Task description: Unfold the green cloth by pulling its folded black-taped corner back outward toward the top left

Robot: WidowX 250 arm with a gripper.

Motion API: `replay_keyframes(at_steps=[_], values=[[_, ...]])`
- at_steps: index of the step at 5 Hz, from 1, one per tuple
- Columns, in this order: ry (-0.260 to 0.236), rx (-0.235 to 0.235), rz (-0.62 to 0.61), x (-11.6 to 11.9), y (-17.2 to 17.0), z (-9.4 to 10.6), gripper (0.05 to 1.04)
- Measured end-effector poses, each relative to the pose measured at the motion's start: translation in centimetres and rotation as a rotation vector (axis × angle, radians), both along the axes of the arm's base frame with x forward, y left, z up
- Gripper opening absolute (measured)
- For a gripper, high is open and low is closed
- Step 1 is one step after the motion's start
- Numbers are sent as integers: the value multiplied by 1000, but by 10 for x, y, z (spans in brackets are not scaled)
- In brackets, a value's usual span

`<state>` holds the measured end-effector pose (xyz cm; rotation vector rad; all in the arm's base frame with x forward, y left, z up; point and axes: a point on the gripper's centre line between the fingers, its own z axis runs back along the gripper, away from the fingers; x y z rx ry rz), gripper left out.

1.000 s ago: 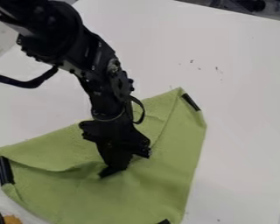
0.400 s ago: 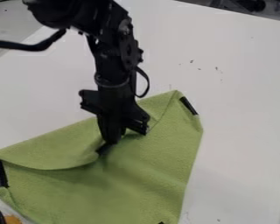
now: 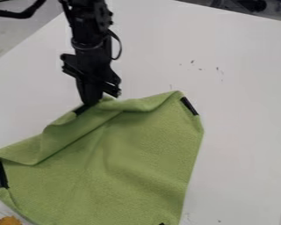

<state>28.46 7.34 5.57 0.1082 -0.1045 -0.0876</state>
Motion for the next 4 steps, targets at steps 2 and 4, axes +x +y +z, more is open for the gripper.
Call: replay_keyframes(at_steps=[2,4], values=[[1,-45,-80,31,37,-21,54],[-19,-54,-164,52,55,-34,54]])
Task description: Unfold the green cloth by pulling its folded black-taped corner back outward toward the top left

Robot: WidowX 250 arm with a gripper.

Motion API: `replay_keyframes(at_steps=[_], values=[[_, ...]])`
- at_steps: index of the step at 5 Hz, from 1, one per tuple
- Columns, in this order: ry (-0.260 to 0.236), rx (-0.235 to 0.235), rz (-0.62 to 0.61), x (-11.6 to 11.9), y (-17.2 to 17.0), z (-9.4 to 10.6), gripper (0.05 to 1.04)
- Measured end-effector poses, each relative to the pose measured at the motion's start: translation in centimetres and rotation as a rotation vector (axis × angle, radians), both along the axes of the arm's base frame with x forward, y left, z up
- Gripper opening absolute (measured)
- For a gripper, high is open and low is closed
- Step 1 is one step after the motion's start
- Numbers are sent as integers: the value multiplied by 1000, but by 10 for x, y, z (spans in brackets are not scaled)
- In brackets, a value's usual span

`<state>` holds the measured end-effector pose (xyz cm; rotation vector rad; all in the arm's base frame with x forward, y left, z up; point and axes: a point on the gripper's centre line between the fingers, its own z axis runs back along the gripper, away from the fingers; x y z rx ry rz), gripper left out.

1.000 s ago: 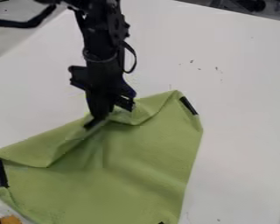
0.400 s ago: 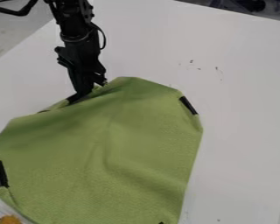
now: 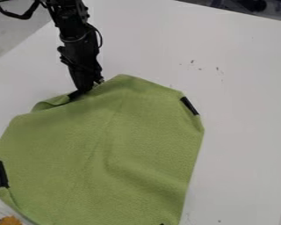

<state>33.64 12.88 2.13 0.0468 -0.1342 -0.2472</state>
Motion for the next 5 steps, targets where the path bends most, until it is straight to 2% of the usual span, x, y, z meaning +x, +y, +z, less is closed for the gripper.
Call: replay_keyframes(at_steps=[1,2,3,4,5], values=[[-10,45,-45,8,9,2,72],[-7,109,-99,22,24,12,211],[-22,187,-143,43,45,30,454],[-43,235,-163,61,65,38,757],[-15,215,-153,64,67,49,987]])
